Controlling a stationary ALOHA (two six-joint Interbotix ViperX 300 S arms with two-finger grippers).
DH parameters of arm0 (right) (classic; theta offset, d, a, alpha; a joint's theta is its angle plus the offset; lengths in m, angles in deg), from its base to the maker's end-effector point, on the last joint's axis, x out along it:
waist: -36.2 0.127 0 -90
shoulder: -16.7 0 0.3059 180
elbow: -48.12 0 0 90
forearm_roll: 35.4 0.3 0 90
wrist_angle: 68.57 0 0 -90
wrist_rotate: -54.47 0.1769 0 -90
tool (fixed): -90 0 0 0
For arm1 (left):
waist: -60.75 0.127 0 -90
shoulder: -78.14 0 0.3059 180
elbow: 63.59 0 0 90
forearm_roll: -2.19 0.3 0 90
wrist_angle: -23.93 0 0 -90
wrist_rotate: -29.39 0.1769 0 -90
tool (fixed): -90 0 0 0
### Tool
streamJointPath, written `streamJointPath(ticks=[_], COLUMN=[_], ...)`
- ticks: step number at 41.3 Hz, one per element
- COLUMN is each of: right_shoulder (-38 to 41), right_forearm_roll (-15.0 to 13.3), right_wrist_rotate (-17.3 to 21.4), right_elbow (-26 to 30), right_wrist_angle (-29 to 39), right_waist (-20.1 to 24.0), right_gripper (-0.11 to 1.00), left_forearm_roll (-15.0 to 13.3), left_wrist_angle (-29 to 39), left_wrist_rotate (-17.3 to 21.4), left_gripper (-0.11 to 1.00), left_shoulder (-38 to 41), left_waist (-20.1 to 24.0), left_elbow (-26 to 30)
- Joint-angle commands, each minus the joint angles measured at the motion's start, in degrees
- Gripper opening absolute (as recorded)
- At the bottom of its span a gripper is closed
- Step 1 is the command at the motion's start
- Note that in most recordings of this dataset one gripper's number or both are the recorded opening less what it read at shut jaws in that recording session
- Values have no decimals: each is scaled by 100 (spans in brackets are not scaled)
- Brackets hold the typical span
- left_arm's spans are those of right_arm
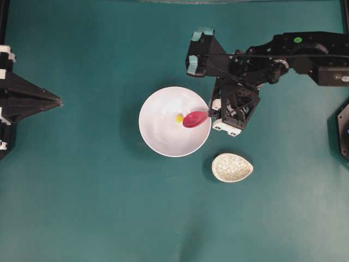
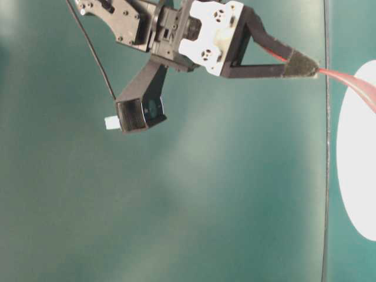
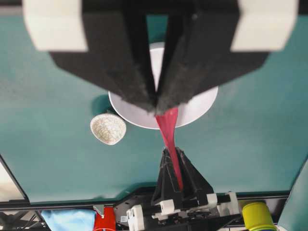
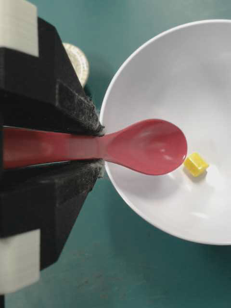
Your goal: Scoop the yellow hexagonal prism block from the bowl with a spoon using the right arm.
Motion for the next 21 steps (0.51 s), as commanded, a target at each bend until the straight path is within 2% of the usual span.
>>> streamJointPath(ticks=[1,21], right_shoulder=[-9,246], right_forearm_roll=[-18,-26], right_wrist_rotate=[9,0], right_elbow=[229,264], right_wrist_angle=[105,141], right_waist=[18,26], right_gripper=[25,25], left_forearm_roll=[9,9], left_wrist_angle=[-18,-18], left_wrist_rotate=[9,9], left_gripper=[9,9], left_shoulder=[26,26], left_waist=[-9,-9], left_elbow=[193,193])
